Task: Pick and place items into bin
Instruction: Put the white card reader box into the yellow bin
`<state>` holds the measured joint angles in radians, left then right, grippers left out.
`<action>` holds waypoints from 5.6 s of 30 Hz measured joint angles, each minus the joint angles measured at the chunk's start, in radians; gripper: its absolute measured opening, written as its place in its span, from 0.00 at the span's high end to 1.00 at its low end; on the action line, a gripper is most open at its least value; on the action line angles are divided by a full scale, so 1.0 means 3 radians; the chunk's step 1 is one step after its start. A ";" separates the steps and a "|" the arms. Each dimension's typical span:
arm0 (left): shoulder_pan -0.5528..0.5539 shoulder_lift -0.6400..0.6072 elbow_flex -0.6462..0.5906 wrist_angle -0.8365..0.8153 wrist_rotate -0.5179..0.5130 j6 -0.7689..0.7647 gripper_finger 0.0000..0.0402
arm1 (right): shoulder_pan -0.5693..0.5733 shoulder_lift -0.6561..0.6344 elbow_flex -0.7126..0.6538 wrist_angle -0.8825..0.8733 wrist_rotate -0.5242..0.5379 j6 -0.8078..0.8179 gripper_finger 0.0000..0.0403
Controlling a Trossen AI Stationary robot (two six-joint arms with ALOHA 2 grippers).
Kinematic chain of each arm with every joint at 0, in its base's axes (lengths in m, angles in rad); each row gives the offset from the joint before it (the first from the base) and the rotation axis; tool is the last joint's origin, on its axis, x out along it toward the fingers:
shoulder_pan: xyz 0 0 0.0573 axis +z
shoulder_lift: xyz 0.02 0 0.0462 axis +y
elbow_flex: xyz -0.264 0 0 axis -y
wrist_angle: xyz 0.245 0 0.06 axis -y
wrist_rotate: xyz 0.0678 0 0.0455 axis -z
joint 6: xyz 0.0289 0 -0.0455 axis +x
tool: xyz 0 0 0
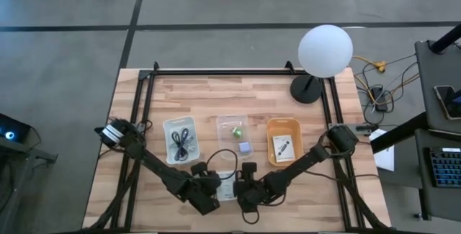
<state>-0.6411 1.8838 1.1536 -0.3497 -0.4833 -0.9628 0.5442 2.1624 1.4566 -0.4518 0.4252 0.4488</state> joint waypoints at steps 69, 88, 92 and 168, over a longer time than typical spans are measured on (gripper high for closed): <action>-0.0497 -0.0066 -0.0199 -0.0065 -0.0215 -0.0930 1.00 | -0.0405 0.0008 -0.0082 0.0894 -0.1018 0.2993 0.50; -0.0456 0.0109 -0.0256 0.0391 -0.0110 -0.0871 1.00 | -0.0395 0.0008 -0.0080 0.0925 -0.1007 0.3017 0.50; -0.0457 0.0166 -0.0269 0.0374 0.0034 -0.0873 1.00 | -0.0396 0.0006 -0.0075 0.1007 -0.1007 0.3007 0.50; -0.0413 -0.0005 -0.0012 0.0180 -0.0230 -0.0852 1.00 | -0.0539 -0.3265 -0.2195 -0.1430 -0.0322 0.4564 0.80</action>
<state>-0.7651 1.8824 1.1500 -0.2957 -0.5523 -1.2185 0.3824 1.1829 0.7982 -0.8809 0.3286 1.8179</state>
